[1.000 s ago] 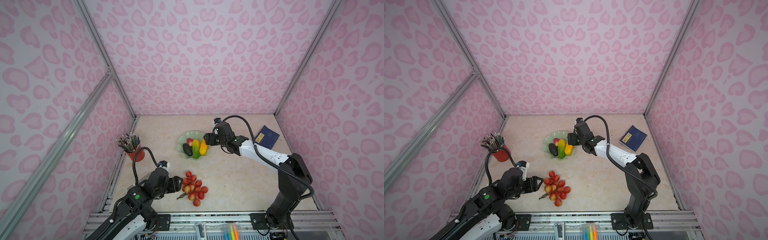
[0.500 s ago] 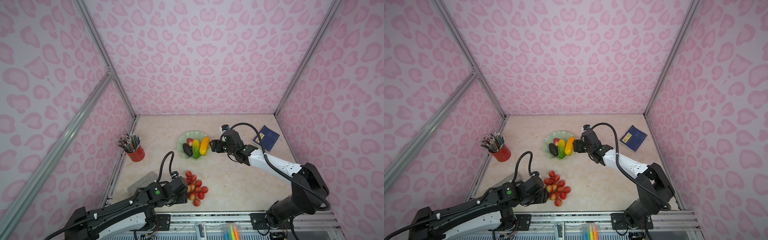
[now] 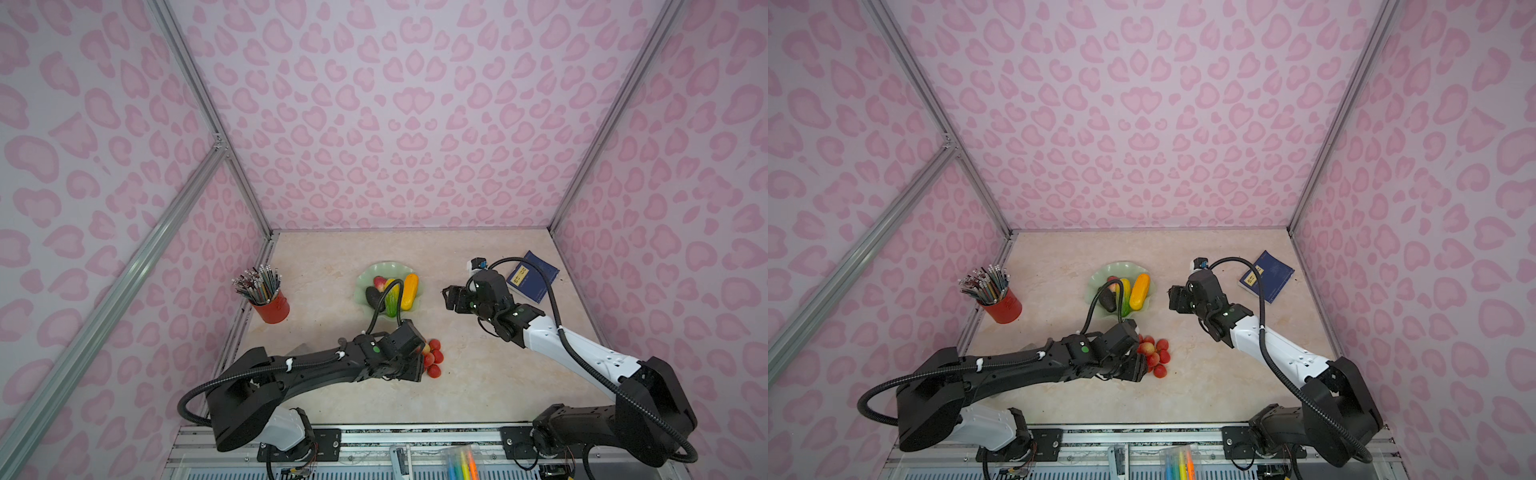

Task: Place and organize the fake fruits in the fruit bowl
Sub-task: 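Grasp the red lychee bunch by its stems with the left gripper, then lift the lychee bunch onto the fruits in the green bowl and release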

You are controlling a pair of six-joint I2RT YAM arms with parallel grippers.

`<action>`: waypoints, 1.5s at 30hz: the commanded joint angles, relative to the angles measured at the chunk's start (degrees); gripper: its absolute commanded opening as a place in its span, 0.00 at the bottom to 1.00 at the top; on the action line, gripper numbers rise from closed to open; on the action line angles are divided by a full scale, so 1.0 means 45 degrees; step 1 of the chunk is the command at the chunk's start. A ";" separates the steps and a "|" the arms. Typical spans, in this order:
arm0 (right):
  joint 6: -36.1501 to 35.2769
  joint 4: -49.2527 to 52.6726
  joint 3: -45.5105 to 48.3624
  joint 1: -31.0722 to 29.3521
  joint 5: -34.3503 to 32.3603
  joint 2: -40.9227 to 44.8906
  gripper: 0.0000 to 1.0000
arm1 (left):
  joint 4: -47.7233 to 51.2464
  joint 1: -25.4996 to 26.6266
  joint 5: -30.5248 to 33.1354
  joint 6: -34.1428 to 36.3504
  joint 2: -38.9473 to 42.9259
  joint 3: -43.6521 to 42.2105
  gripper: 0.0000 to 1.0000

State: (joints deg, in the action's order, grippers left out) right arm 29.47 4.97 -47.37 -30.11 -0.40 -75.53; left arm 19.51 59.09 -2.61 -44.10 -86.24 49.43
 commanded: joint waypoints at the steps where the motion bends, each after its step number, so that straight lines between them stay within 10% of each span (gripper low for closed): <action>1: 0.0080 0.0375 0.0308 0.0270 -0.0303 0.0380 0.86 | -0.0417 0.0013 -0.0828 0.0996 -0.0966 0.0949 0.62; 28: 0.0250 0.0204 0.1151 0.1071 -0.0126 0.1237 0.90 | 0.0770 0.0013 -0.1034 0.1915 0.0118 0.1044 0.04; 38: 0.0330 0.0248 0.1366 0.1352 -0.0562 0.2168 0.95 | 0.1129 -0.0165 0.0213 0.3398 0.3336 0.1905 0.04; 45: 0.0357 0.0185 0.1886 0.1661 -0.0986 0.3270 0.96 | 0.1046 -0.2631 0.0541 0.4880 0.4611 0.2356 0.04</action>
State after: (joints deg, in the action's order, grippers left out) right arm 30.92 6.61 -39.72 -22.76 -3.16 -61.82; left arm 24.88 50.65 -2.31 -26.33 -66.30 59.37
